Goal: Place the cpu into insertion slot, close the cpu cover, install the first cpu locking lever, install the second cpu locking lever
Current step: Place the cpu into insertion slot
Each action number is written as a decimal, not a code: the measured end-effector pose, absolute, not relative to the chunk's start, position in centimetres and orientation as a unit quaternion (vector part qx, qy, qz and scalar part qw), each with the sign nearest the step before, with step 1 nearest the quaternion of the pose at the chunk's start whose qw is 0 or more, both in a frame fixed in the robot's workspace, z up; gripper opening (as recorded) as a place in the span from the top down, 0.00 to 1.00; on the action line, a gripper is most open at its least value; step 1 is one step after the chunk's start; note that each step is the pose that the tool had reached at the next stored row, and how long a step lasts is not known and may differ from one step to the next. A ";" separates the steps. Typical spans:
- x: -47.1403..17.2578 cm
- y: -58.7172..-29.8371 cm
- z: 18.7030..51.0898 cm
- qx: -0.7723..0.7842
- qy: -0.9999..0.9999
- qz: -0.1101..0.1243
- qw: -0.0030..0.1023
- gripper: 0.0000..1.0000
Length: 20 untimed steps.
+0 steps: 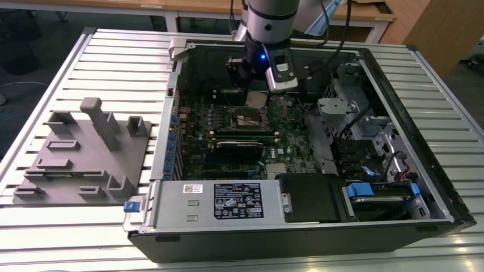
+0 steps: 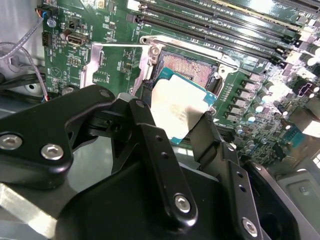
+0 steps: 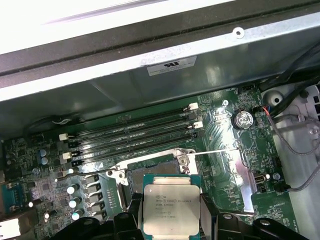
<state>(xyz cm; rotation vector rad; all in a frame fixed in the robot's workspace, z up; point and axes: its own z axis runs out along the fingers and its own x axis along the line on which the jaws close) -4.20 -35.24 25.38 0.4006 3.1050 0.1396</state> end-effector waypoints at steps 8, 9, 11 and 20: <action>-4.2 -35.2 25.1 0.177 0.983 0.044 0.006 0.46; -4.2 -35.2 25.0 0.184 0.982 0.044 0.006 0.46; -4.2 -35.2 25.0 0.188 0.981 0.044 0.006 0.46; -4.2 -35.2 25.0 0.192 0.980 0.044 0.007 0.46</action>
